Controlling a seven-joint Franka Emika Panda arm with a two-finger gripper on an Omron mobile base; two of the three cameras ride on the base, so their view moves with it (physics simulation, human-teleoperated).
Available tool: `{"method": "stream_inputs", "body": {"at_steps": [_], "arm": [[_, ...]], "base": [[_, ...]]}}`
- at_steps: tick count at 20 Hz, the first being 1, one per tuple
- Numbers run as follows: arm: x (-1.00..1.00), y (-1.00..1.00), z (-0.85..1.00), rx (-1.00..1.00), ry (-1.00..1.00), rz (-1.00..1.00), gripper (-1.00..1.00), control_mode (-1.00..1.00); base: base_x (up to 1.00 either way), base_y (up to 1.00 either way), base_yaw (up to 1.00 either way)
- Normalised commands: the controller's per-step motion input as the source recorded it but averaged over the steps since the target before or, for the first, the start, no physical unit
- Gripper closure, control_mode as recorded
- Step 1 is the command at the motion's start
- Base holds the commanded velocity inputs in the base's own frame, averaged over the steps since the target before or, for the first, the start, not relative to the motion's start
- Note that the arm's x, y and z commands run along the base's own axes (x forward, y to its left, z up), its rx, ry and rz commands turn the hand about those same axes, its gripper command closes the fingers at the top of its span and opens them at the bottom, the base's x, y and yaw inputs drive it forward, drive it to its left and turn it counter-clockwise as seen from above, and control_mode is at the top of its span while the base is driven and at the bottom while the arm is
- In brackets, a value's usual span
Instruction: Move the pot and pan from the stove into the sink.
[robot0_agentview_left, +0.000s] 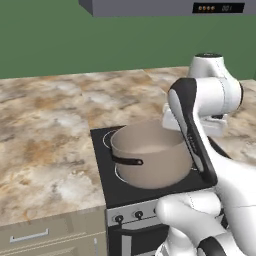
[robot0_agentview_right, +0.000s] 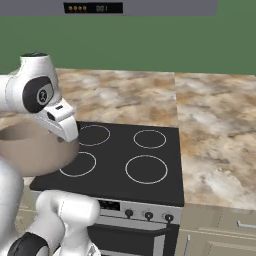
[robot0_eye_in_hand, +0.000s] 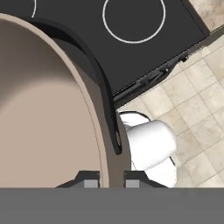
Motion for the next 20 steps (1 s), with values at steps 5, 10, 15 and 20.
{"method": "stream_inputs", "body": {"at_steps": [5, 10, 15, 20], "arm": [[-0.45, -0.12, -0.16, -0.04, -0.46, 0.13, 1.0, -1.0], [-0.18, -0.05, -0.03, 0.0, -0.26, 0.04, 1.0, -1.0], [-0.15, -0.13, -0.08, -0.01, -0.19, 0.07, 1.0, -1.0], [-0.13, -0.1, -0.06, 0.0, -0.14, 0.03, 1.0, -1.0]], "base": [[0.0, 0.0, 0.0], [0.0, 0.0, 0.0], [0.0, 0.0, 0.0], [0.0, 0.0, 0.0]]}}
